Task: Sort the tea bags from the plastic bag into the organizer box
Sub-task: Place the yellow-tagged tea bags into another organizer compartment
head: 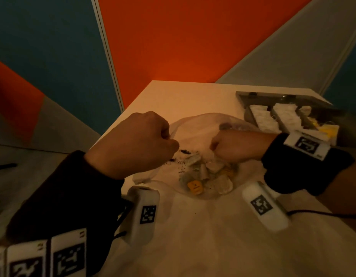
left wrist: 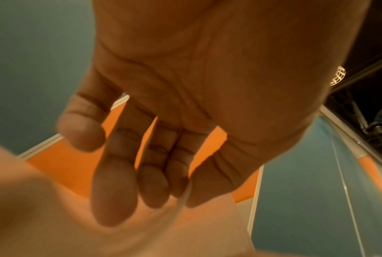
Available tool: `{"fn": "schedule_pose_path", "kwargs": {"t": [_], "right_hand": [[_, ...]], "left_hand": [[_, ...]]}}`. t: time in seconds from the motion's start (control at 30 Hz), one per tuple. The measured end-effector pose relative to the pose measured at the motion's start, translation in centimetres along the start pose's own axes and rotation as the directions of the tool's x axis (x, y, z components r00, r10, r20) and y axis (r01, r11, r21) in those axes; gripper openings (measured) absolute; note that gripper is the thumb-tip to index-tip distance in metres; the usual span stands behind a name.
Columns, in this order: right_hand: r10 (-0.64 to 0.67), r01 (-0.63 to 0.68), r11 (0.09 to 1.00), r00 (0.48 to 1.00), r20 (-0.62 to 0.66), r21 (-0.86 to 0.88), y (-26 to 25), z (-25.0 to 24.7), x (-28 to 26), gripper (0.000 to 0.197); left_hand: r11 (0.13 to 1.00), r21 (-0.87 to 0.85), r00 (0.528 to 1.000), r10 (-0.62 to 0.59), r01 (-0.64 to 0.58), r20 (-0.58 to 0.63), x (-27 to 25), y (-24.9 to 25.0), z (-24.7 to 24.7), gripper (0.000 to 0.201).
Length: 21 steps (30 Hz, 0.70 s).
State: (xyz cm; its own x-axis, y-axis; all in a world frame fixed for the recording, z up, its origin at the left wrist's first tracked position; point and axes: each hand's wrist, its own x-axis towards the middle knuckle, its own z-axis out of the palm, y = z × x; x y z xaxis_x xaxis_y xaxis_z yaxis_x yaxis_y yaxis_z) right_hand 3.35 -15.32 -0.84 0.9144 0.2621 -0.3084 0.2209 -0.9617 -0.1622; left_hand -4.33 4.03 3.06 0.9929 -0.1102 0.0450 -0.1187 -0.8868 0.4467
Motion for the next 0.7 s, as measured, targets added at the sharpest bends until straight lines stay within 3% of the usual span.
{"fn": "schedule_pose_path", "kwargs": {"t": [0.1, 0.17, 0.23, 0.33, 0.43, 0.5, 0.57, 0.63, 0.7], "right_hand": [[-0.062, 0.068, 0.978, 0.997, -0.04, 0.197, 0.4, -1.3, -1.1, 0.037], [-0.085, 0.099, 0.97, 0.994, -0.071, 0.22, 0.8, -2.2, -2.4, 0.034], [-0.088, 0.091, 0.99, 0.996, -0.026, 0.109, 1.2, -2.0, -3.5, 0.036], [-0.077, 0.087, 0.991, 0.992, 0.099, -0.105, 1.5, 0.2, -4.1, 0.063], [-0.145, 0.152, 0.987, 0.984, 0.102, -0.057, 1.8, 2.4, -3.2, 0.068], [-0.173, 0.173, 0.985, 0.984, 0.051, 0.005, 2.3, 3.0, -2.0, 0.059], [-0.186, 0.186, 0.982, 0.983, -0.004, 0.046, 2.7, 3.1, -1.1, 0.036], [-0.176, 0.183, 0.975, 0.982, -0.064, 0.129, 3.3, 3.1, -0.7, 0.015], [-0.154, 0.168, 0.964, 0.985, -0.081, 0.206, 3.9, 3.0, -0.8, 0.011]], "left_hand": [[1.0, 0.024, 1.0, -0.007, 0.007, -0.014, 0.0, -0.2, 0.0, 0.017], [0.998, 0.054, 1.0, -0.016, 0.017, -0.026, -0.1, -0.5, 0.0, 0.016], [0.995, 0.097, 0.999, -0.015, 0.019, -0.042, -0.4, -0.4, -0.1, 0.018], [0.989, 0.149, 0.995, 0.034, -0.02, -0.089, -2.0, 1.2, 0.0, 0.023], [0.992, 0.055, 0.992, 0.114, -0.117, 0.046, -3.9, 4.1, 1.5, 0.017], [0.985, -0.001, 0.956, 0.167, -0.172, 0.241, -4.2, 5.4, 3.3, 0.008], [0.978, 0.008, 0.908, 0.191, -0.209, 0.374, -3.5, 5.5, 5.0, 0.018], [0.977, 0.064, 0.903, 0.162, -0.203, 0.398, -2.2, 4.9, 6.2, 0.026], [0.98, 0.103, 0.936, 0.127, -0.17, 0.33, -0.7, 4.3, 6.8, 0.029]]}}
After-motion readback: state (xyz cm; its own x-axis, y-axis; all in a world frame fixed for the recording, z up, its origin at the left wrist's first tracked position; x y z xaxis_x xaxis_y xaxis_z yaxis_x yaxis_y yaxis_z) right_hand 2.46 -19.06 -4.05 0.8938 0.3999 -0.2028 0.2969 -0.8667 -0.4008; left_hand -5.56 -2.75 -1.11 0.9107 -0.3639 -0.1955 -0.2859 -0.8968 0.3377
